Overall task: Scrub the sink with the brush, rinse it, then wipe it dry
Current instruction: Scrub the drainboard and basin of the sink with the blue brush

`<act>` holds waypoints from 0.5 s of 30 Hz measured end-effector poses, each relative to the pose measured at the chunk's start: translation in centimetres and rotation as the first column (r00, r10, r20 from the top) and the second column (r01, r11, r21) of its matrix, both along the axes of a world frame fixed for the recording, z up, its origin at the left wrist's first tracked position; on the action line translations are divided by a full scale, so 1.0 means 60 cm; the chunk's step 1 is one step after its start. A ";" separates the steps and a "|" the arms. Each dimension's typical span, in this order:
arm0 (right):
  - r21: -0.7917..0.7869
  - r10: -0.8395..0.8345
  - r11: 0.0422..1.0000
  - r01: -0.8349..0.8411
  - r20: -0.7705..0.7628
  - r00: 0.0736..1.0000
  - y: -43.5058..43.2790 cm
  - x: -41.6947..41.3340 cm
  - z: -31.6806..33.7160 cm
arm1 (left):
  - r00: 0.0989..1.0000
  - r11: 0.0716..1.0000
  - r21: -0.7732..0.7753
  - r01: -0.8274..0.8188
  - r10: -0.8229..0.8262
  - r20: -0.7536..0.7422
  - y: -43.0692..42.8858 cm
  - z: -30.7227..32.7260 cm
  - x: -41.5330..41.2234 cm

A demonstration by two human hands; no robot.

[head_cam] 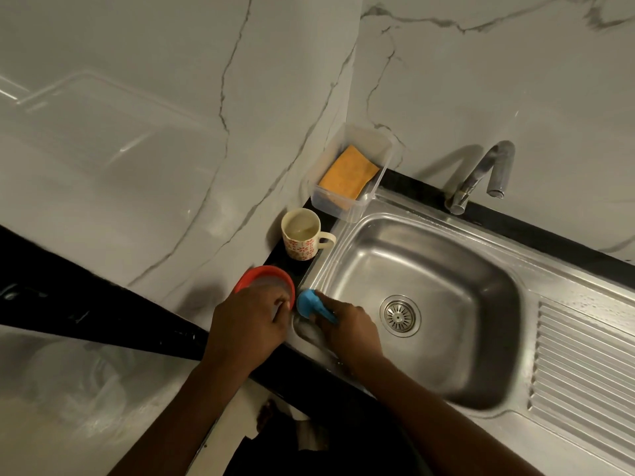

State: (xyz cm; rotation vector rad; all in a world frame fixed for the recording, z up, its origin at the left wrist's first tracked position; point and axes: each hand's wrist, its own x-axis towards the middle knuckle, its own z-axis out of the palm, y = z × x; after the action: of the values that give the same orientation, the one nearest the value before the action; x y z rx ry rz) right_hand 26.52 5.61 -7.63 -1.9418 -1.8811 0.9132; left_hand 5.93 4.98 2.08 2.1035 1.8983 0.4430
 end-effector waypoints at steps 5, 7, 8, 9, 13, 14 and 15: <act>0.033 -0.126 0.991 0.128 -0.050 0.991 0.076 0.021 0.003 | 1.000 1.000 -0.005 -0.003 0.003 0.010 0.000 0.004 -0.003; 0.016 -0.208 0.978 0.210 -0.090 0.974 0.104 0.028 0.005 | 1.000 1.000 -0.012 -0.004 0.004 0.011 -0.001 0.007 -0.002; 0.008 -0.225 0.974 0.227 -0.112 0.968 0.107 0.028 0.003 | 1.000 1.000 -0.013 -0.003 0.003 0.010 -0.002 0.007 -0.001; -0.008 -0.226 0.974 0.227 -0.144 0.963 0.099 0.025 0.003 | 1.000 1.000 -0.011 -0.002 0.002 0.013 -0.003 0.005 0.000; -0.025 -0.135 0.991 0.133 -0.159 0.978 0.020 0.022 -0.019 | 1.000 1.000 -0.003 0.001 -0.001 0.014 -0.006 0.000 0.000; -0.016 -0.128 0.992 0.127 -0.150 0.980 0.010 0.026 -0.023 | 1.000 1.000 -0.003 0.006 -0.006 0.025 -0.007 -0.001 0.000; -0.011 -0.135 0.991 0.135 -0.153 0.979 0.010 0.028 -0.026 | 0.999 1.000 -0.004 0.011 -0.011 0.036 -0.008 -0.002 0.000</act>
State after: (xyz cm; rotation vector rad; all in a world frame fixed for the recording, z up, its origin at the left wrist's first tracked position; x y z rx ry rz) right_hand 28.21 6.21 -9.20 -1.9136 -1.6423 0.9914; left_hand 5.96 4.51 1.98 2.0884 1.8652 0.4702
